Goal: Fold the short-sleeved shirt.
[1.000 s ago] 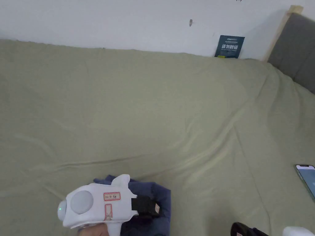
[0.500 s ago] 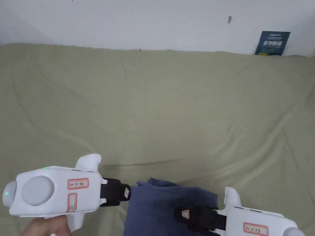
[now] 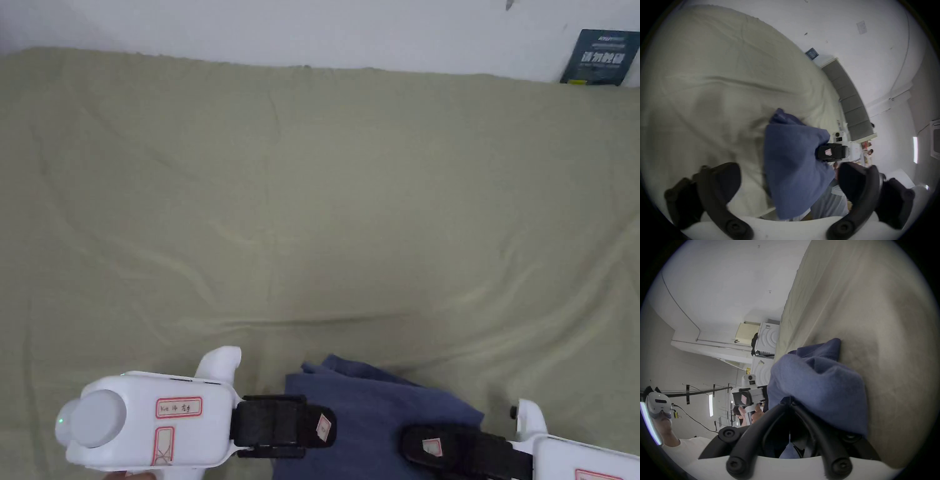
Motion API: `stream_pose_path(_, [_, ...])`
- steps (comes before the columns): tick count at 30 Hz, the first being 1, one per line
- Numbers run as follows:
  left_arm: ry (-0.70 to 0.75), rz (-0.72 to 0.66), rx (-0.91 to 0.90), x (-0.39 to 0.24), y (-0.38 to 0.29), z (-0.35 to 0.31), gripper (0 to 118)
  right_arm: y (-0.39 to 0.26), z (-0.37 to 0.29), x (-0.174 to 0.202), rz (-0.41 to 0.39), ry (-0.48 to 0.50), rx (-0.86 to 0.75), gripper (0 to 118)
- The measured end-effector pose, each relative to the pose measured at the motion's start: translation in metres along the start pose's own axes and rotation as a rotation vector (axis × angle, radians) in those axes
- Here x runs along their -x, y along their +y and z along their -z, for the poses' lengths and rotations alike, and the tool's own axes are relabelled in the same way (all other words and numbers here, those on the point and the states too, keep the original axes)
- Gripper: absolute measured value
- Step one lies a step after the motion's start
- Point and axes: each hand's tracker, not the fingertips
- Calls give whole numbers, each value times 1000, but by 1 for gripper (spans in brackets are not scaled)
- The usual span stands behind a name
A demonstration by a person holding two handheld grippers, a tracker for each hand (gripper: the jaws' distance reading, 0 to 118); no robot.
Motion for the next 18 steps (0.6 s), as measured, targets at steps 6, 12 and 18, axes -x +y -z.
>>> stream_pose_path(6, [-126,5,-23,30,0,52,107,5,2,-4,27,21,-2,0])
stream_pose_path(12, [-89,-5,12,47,4,47,31,6,1,7,-8,-46,-3,0])
stream_pose_path(18, [-44,46,-31,46,17,-10,30,5,-4,43,-115,-115,-15,0])
